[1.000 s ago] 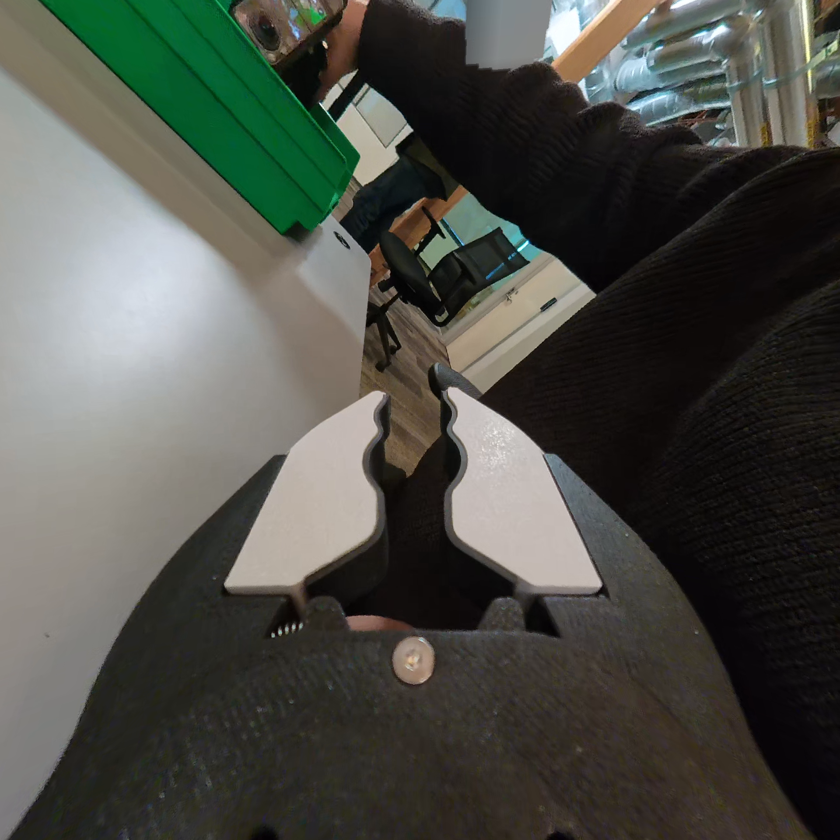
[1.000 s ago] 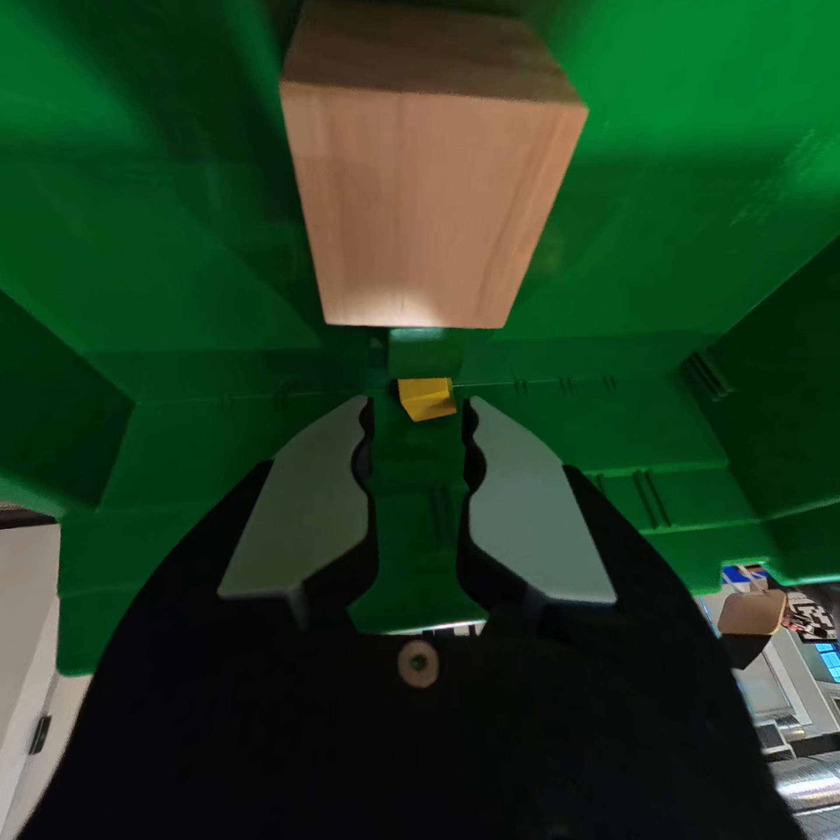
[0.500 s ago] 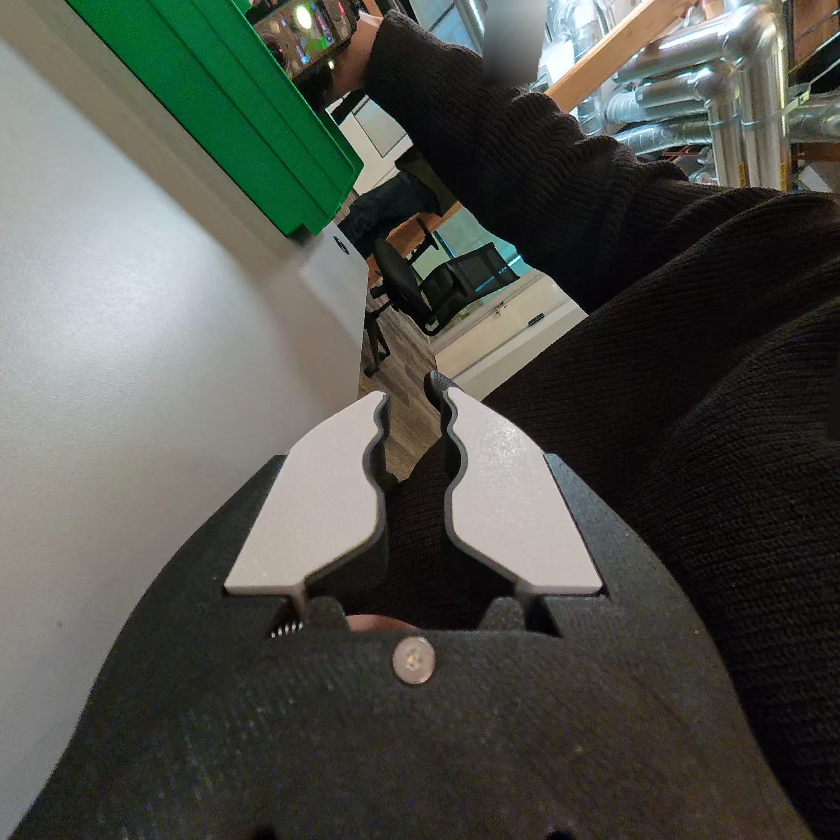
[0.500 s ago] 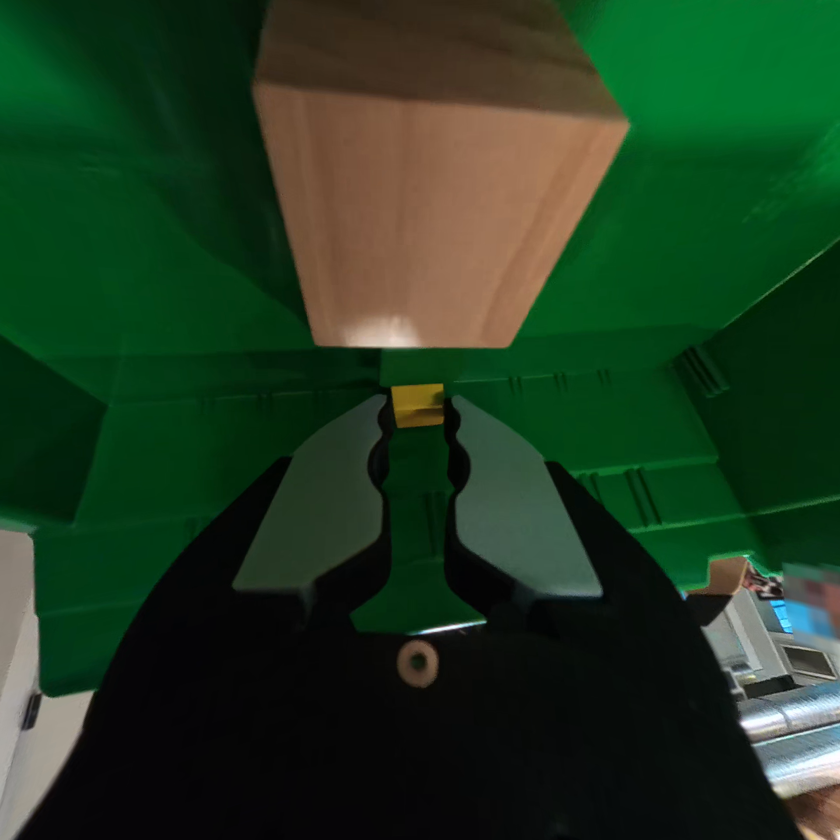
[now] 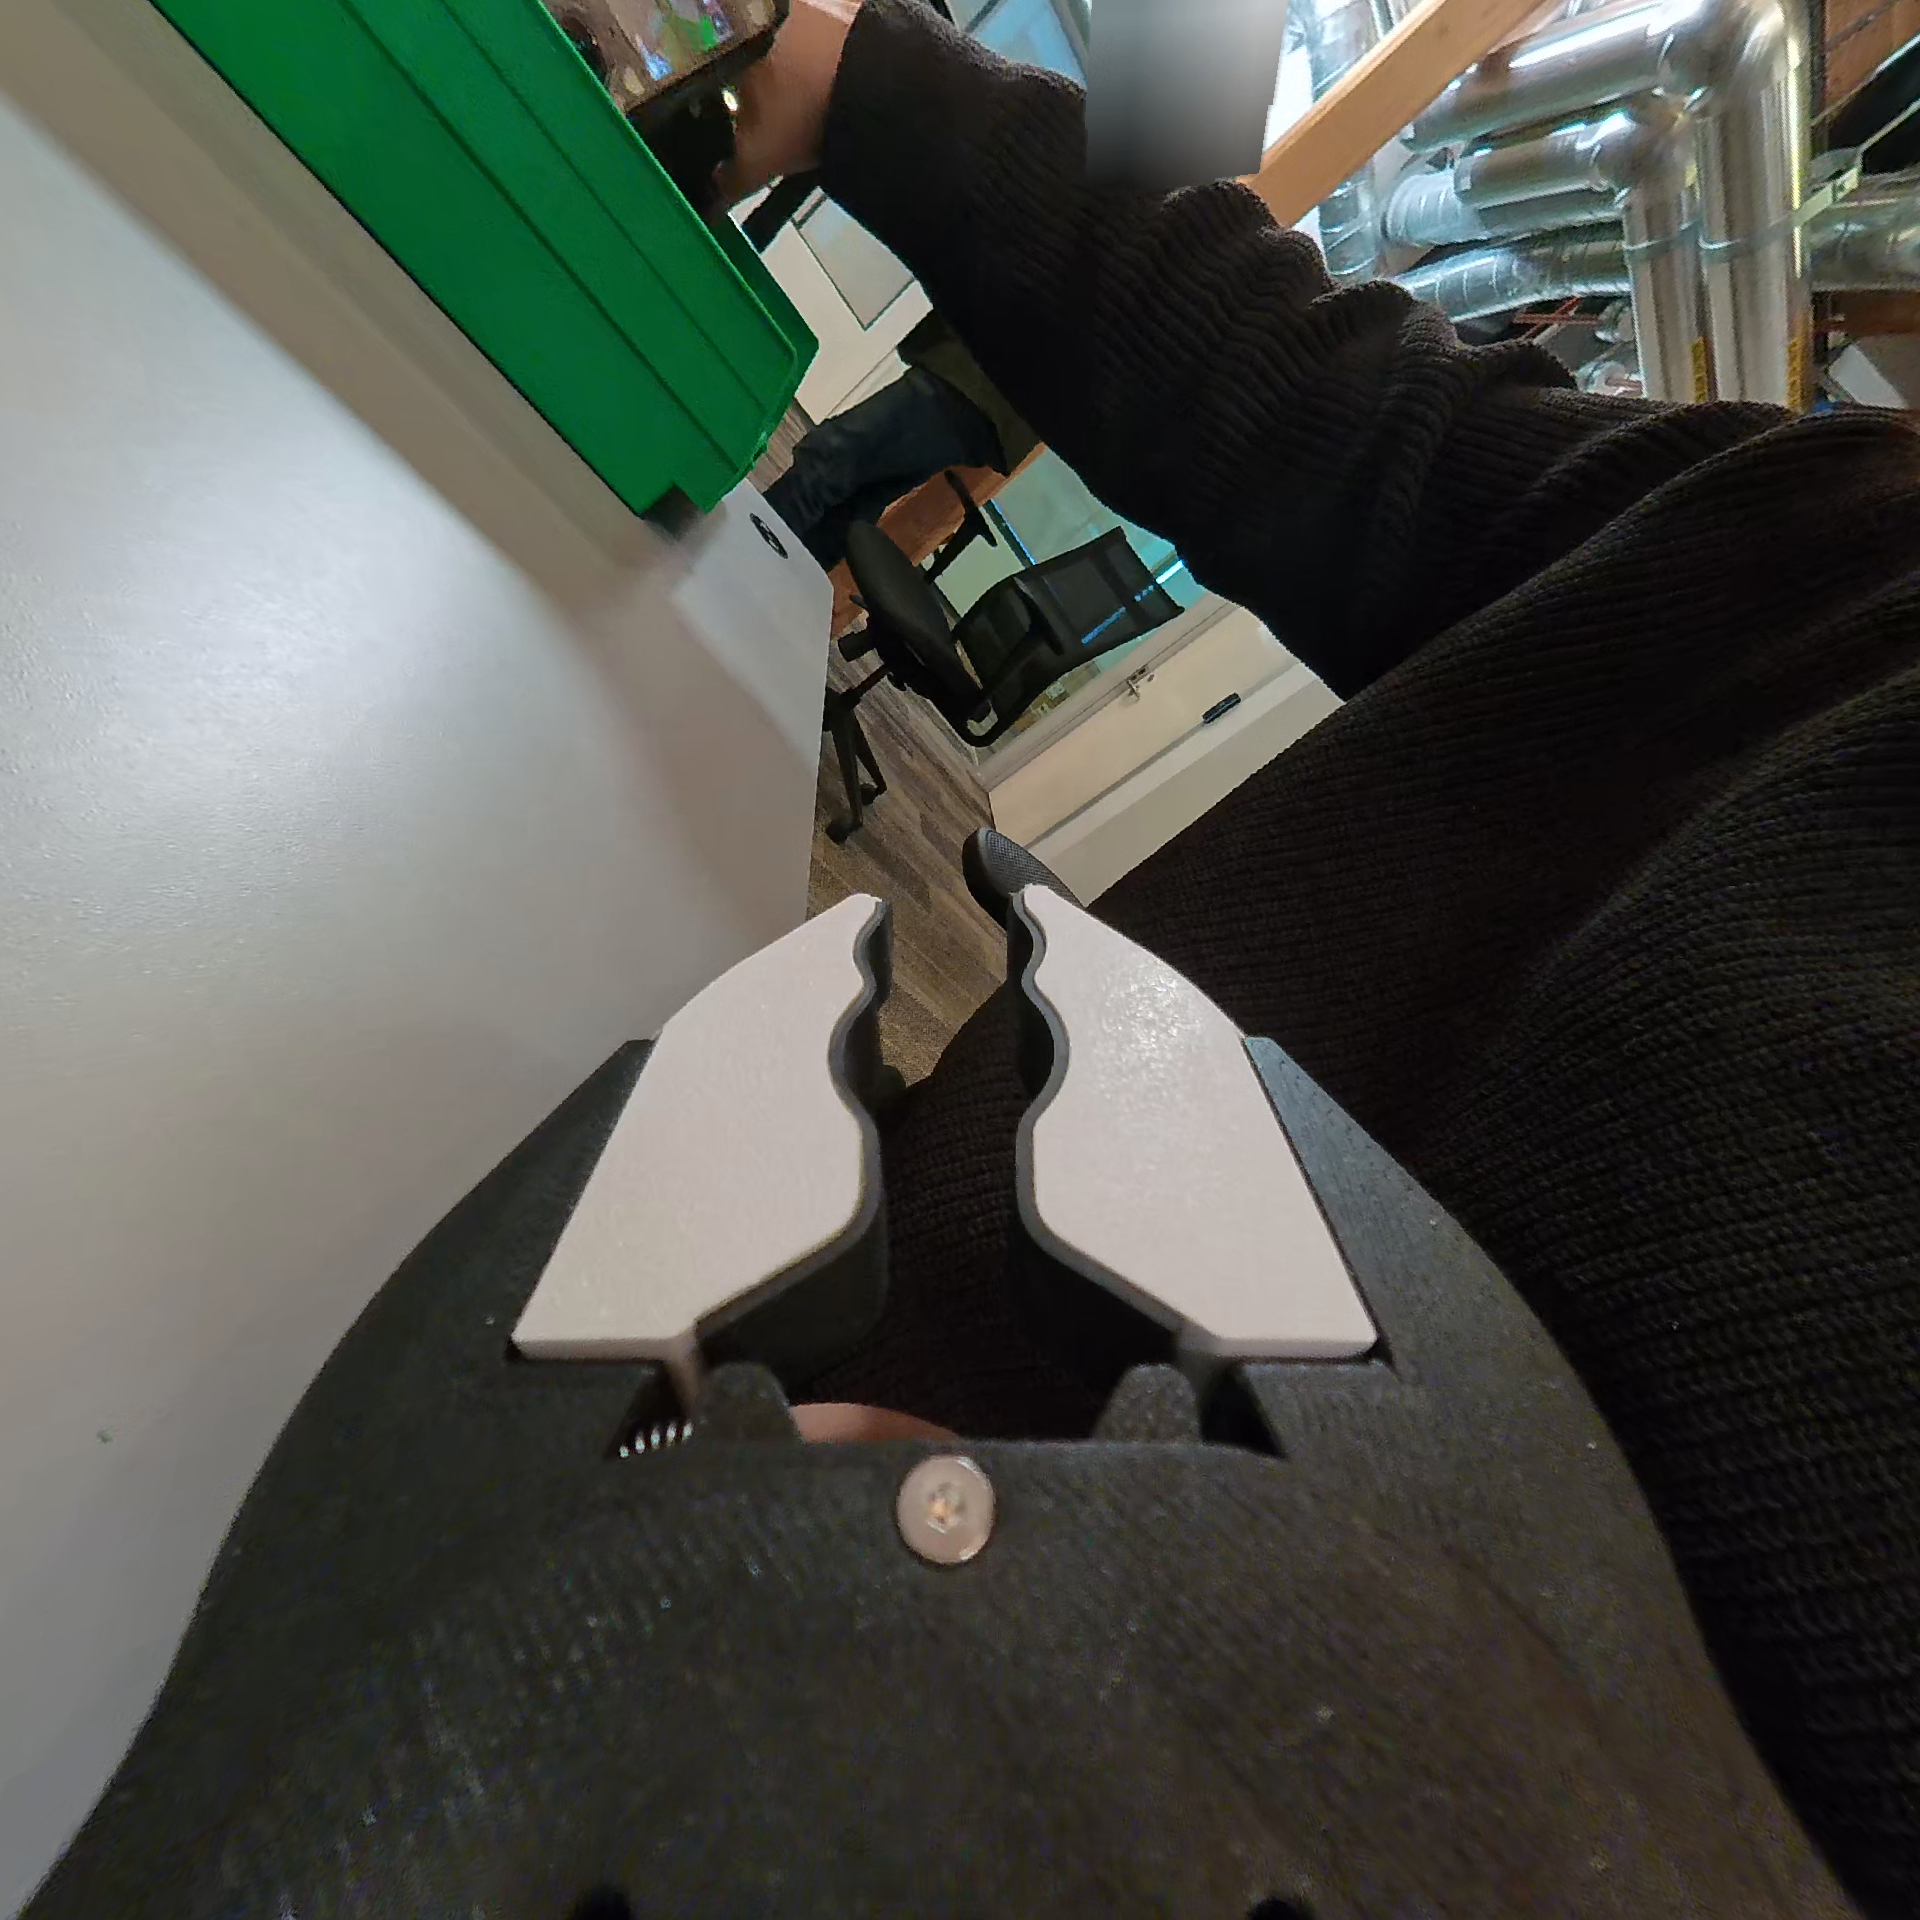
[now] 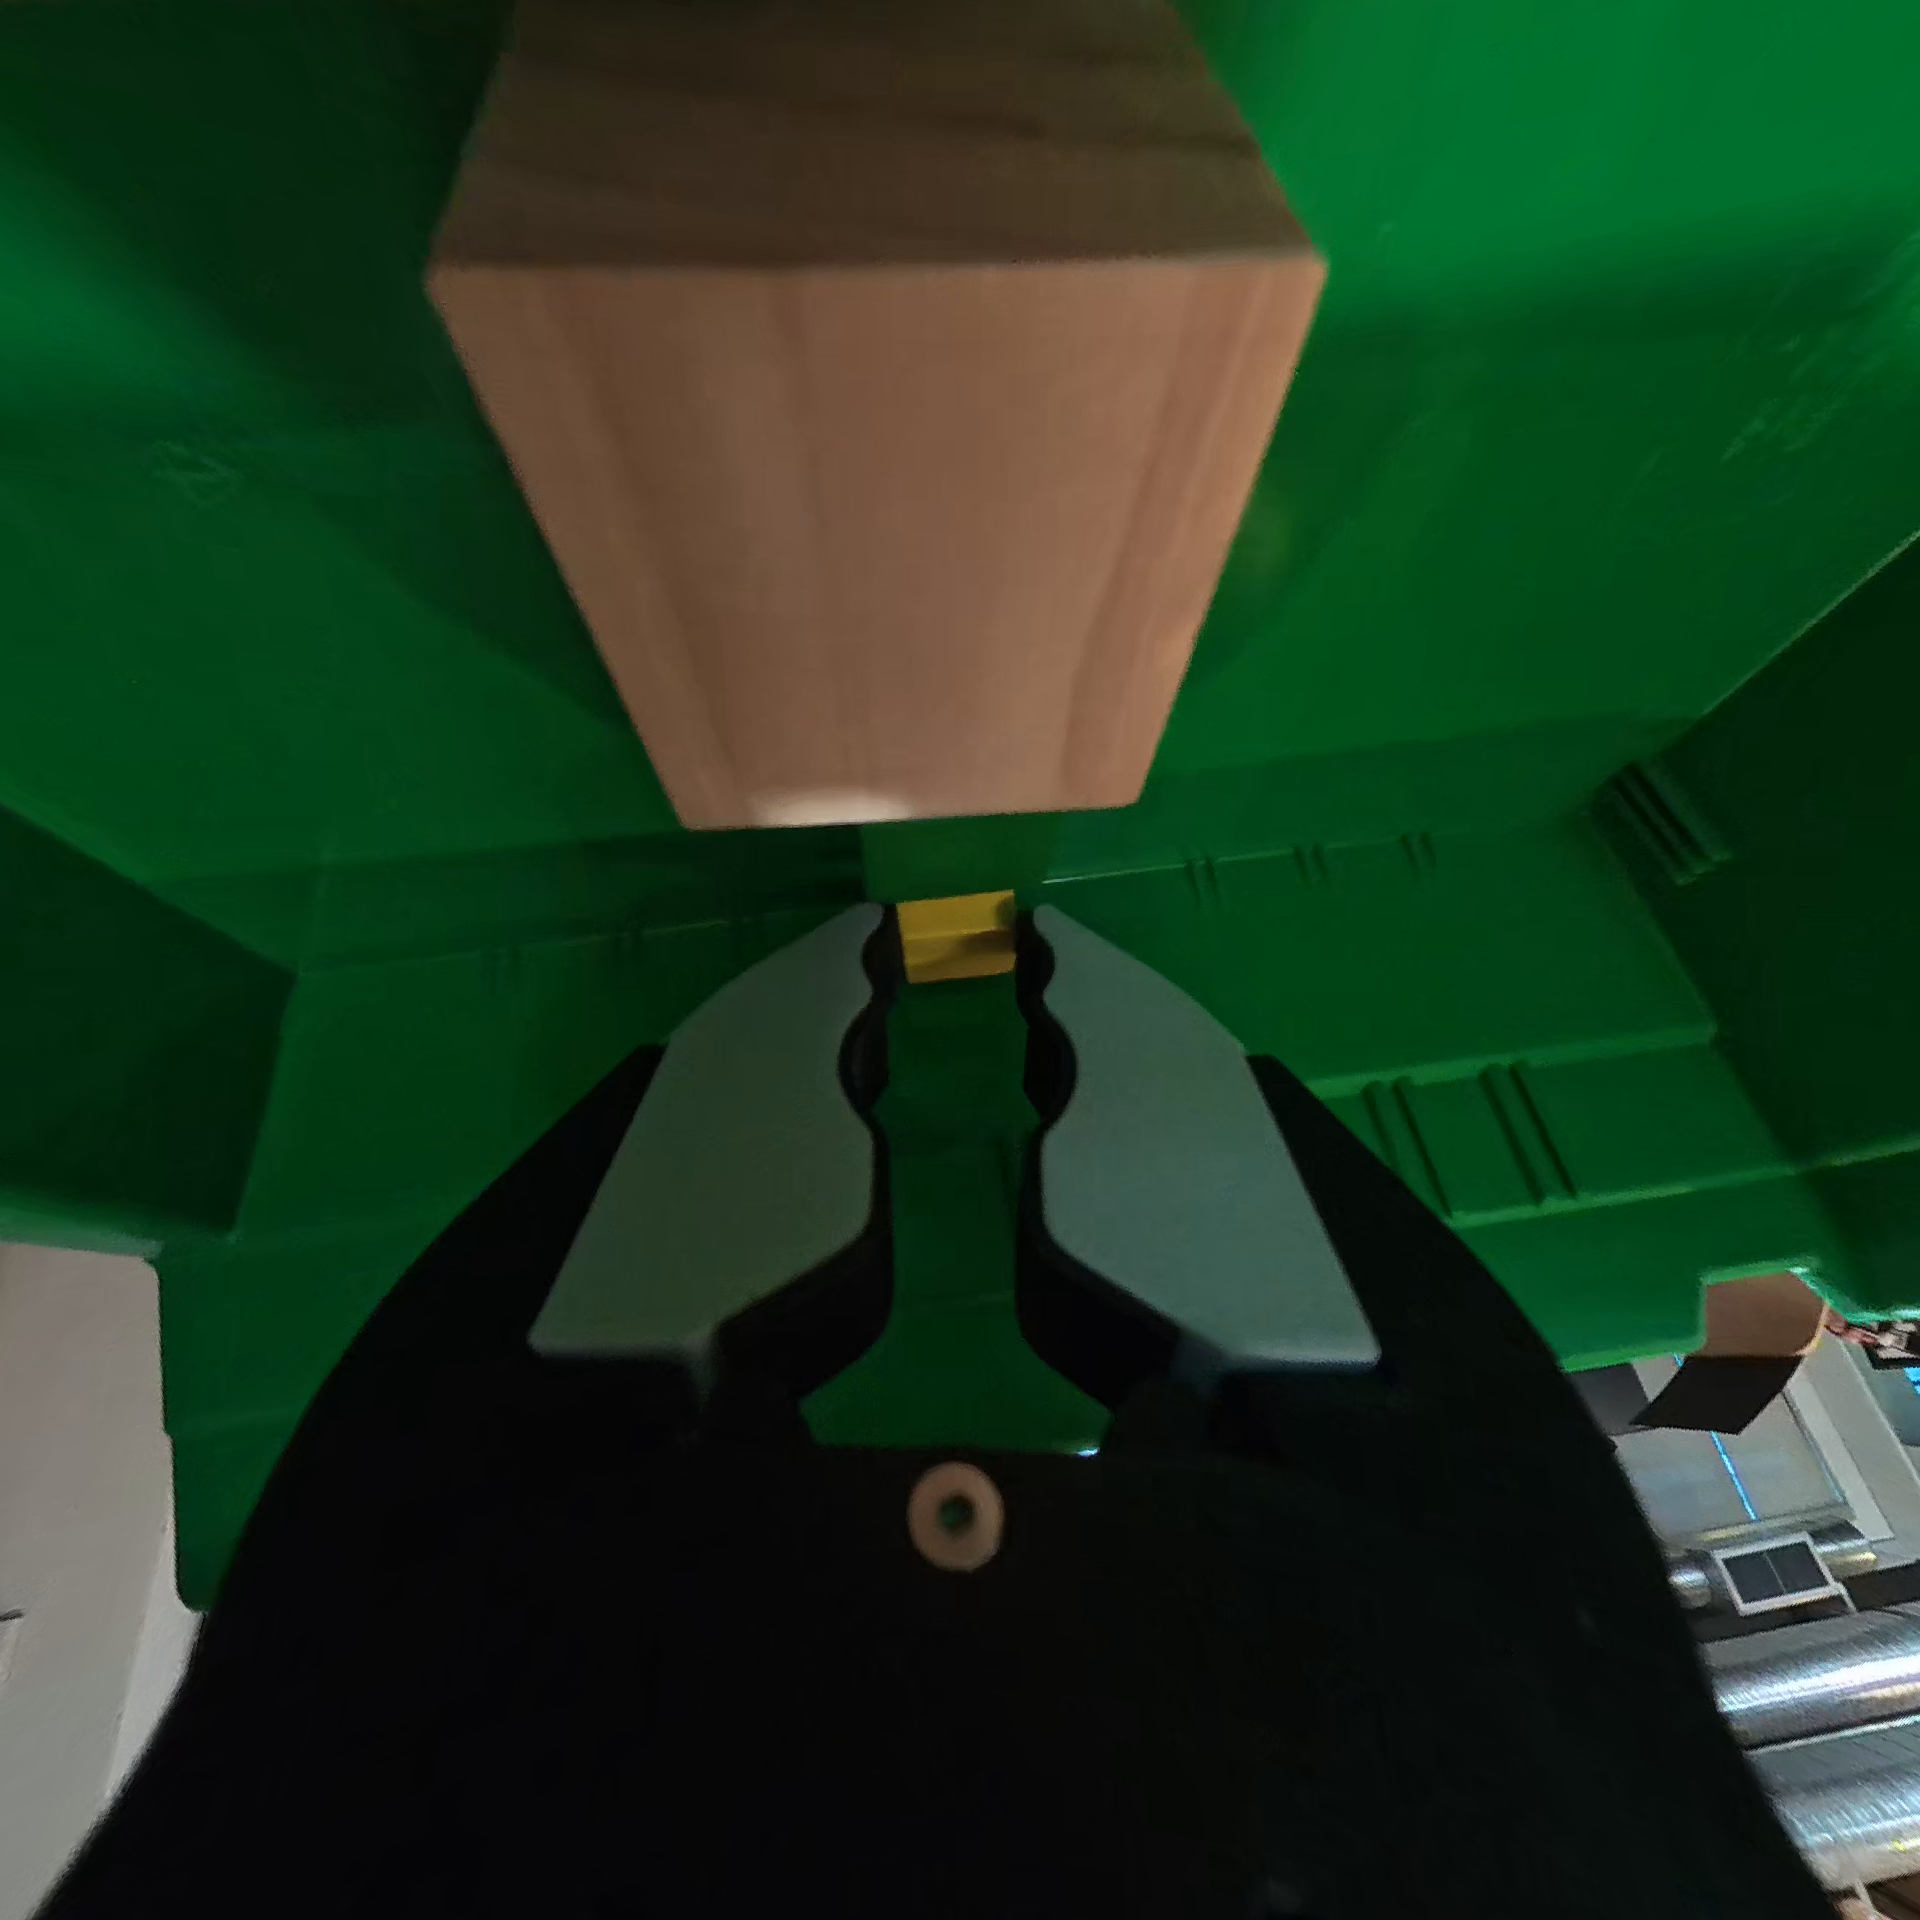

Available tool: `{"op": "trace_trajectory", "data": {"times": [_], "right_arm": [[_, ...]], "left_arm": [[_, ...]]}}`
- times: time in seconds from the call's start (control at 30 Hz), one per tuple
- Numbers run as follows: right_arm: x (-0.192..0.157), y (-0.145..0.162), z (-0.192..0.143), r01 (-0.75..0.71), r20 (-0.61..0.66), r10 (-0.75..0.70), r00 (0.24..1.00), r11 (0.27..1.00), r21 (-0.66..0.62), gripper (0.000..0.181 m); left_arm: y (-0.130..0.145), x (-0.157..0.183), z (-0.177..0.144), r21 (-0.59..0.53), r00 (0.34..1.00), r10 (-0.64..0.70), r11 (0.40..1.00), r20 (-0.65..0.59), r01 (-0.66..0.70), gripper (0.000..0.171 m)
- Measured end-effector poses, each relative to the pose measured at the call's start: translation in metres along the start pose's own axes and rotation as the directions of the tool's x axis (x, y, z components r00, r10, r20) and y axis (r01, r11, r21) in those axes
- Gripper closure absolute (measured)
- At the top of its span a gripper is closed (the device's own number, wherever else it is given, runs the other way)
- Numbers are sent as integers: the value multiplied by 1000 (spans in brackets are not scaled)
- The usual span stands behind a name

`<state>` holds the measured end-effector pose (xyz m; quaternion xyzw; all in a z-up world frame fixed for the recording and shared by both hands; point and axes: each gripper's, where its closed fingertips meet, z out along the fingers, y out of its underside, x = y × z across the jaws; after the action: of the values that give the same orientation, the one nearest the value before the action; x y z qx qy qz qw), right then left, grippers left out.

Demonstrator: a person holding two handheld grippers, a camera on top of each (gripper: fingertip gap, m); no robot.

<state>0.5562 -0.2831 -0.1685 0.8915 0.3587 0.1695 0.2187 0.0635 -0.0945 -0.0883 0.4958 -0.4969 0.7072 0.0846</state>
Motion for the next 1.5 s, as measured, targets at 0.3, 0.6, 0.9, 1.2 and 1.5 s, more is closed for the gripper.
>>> {"op": "trace_trajectory", "data": {"times": [0.3,0.6,0.9,1.2,1.5], "right_arm": [[3,1,-7,-27,-3,28,1000,999,24,146],[46,4,-97,-638,275,641,717,444,630,123],[22,91,-129,-692,676,737,32,-472,547,124],[-68,111,-198,41,887,456,-71,-887,459,132],[-99,-15,-267,27,823,555,126,-831,556,154]], "left_arm": [[0,1,0,-2,1000,-1,1000,-4,1,150],[0,8,1,-1,1000,23,1000,-17,-23,150],[-4,20,0,32,992,124,992,-2,-124,142],[-17,15,-11,11,870,423,898,253,-439,93],[-53,18,-41,108,690,442,794,573,-598,121]]}}
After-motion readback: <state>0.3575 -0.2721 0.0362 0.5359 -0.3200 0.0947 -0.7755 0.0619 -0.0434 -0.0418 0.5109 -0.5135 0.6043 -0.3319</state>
